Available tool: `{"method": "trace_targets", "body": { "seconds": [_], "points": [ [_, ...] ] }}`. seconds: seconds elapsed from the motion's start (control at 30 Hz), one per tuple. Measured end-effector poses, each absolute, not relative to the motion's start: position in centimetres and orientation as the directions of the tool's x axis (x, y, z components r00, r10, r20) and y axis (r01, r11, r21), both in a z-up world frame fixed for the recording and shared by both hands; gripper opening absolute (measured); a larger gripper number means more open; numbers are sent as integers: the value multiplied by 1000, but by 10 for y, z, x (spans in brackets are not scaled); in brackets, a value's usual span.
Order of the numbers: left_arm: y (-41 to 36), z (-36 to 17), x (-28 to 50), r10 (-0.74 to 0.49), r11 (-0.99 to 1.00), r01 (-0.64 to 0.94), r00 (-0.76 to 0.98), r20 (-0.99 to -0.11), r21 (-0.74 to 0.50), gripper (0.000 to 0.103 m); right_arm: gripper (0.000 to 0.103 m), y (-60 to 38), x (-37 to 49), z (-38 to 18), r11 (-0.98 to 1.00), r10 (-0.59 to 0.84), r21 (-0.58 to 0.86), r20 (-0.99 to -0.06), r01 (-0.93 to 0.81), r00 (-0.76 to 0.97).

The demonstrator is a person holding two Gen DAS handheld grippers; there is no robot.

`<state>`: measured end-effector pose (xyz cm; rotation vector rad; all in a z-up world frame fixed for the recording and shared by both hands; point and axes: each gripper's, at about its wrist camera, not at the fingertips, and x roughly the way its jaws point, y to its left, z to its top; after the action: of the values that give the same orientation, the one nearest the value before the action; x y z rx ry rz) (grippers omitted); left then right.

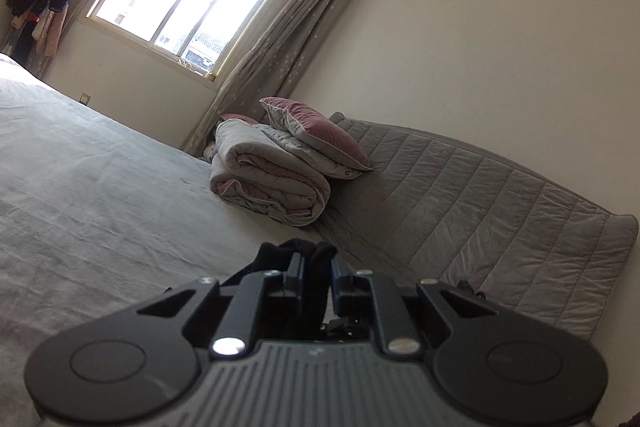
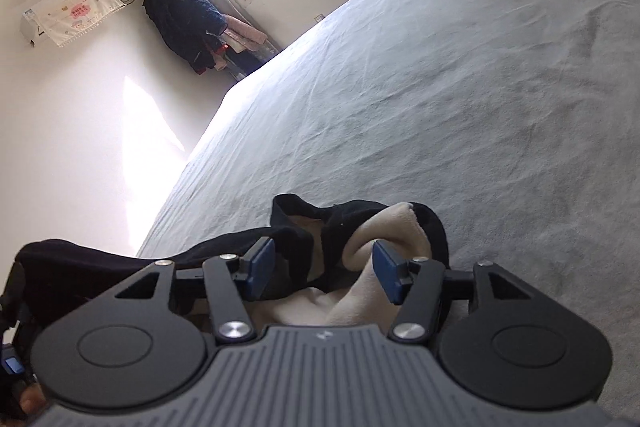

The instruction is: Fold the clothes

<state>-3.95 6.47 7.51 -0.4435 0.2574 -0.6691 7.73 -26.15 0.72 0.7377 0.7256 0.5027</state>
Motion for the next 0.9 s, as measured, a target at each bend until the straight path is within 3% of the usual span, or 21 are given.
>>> {"method": "trace_targets", "body": {
  "seconds": [0.1,0.4,0.47,0.53,0.6,0.8,0.9],
  "points": [
    [48,68,-38,-701,662,583,704,-114,-471,13,59,-266,75,5,535,716,830,-347,-158,606],
    [5,53,-44,-836,540,712,515,-190,-449,13,59,-273,78,-8,371,826,925,-292,-76,481],
    [-4,51,-46,-850,524,735,481,-213,-431,13,49,-275,75,-6,362,833,929,-285,-77,474],
    [-10,50,-45,-851,525,741,469,-237,-418,14,26,-276,73,-2,395,820,914,-307,-90,482],
    [-11,49,-42,-850,526,739,462,-252,-420,14,20,-279,70,3,433,801,896,-333,-97,498],
    [-8,45,-34,-847,532,725,452,-281,-438,20,16,-286,65,8,556,710,826,-416,-90,568],
    [-6,44,-31,-841,542,715,457,-291,-441,33,16,-290,62,10,606,664,791,-446,-83,600]
  ]
}}
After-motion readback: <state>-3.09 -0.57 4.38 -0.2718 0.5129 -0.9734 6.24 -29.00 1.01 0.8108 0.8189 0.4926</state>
